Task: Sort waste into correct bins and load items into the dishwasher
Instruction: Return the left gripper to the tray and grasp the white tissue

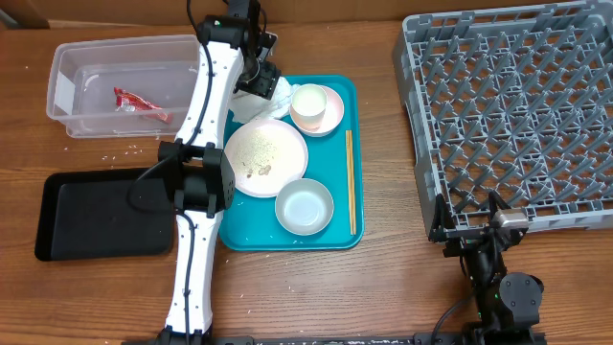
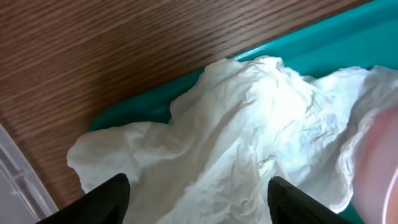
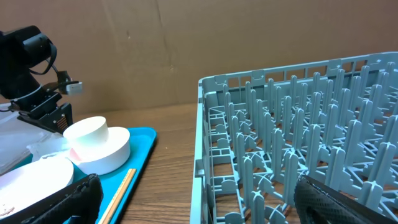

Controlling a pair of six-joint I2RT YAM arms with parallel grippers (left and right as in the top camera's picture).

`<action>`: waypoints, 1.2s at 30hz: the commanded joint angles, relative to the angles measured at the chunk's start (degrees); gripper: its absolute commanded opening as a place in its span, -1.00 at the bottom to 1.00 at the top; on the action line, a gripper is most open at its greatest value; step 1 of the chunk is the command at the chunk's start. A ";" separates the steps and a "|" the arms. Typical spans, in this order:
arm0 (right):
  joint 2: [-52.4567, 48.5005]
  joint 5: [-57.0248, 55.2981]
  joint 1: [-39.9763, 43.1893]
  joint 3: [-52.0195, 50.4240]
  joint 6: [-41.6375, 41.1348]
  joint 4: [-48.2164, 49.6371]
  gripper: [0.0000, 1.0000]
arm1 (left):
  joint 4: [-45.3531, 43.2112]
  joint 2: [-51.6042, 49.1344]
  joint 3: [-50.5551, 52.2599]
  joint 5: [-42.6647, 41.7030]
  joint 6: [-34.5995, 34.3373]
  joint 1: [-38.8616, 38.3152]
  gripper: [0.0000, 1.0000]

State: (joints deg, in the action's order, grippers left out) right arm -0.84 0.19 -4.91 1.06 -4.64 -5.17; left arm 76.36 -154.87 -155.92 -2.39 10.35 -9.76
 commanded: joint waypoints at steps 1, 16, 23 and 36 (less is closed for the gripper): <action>0.68 -0.11 0.11 -0.59 0.17 0.33 1.00 | -0.11 -0.63 0.31 -0.63 3.41 0.04 0.46; 0.68 -0.11 0.11 -0.59 0.17 0.33 1.00 | 1.64 -2.14 0.63 -0.76 3.82 -0.11 0.21; 0.68 -0.11 0.11 -0.59 0.17 0.33 1.00 | 1.66 -2.29 0.63 -0.39 3.80 -0.02 -0.08; 0.68 -0.11 0.11 -0.59 0.17 0.33 1.00 | 1.84 -2.29 0.61 -0.15 0.94 -0.02 -0.92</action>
State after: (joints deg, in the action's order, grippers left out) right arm -0.84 0.16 -4.91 1.06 -4.62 -5.17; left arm 78.06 -156.40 -155.85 -2.35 12.80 -9.76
